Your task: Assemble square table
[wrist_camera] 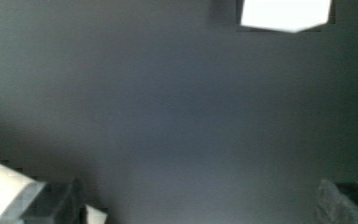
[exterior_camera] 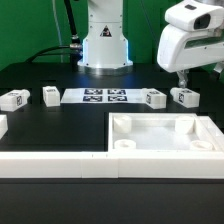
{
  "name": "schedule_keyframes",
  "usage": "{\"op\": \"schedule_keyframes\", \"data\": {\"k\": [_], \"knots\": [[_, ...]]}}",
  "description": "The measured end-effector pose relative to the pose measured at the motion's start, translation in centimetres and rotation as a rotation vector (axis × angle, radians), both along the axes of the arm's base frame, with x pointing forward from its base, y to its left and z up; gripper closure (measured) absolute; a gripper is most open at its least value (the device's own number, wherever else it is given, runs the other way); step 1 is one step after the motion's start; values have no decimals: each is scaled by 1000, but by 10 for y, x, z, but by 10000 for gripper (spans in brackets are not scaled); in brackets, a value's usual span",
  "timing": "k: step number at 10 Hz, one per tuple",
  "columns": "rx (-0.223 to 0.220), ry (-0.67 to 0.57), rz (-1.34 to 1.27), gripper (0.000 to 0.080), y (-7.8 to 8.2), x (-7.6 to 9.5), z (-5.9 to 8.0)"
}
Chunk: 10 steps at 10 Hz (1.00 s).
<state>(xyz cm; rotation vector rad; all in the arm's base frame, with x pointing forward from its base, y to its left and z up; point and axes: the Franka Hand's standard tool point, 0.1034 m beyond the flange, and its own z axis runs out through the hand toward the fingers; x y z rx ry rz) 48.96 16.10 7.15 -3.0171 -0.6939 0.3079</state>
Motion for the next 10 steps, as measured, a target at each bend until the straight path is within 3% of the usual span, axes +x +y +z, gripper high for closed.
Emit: {"op": "schedule_keyframes", "data": {"k": [2,3,4,5,9,10], "knots": [[6,44,-76,150,4,-8,-4],[-38,139,-76,150,15,-23,-9],[-71,176,0,150,32,-28,-15],[-87,200,27,150,39,-32,-17],[-189,467,52,150,36,-46,-17],[-233,561,63,150,33,-56,-19]]}}
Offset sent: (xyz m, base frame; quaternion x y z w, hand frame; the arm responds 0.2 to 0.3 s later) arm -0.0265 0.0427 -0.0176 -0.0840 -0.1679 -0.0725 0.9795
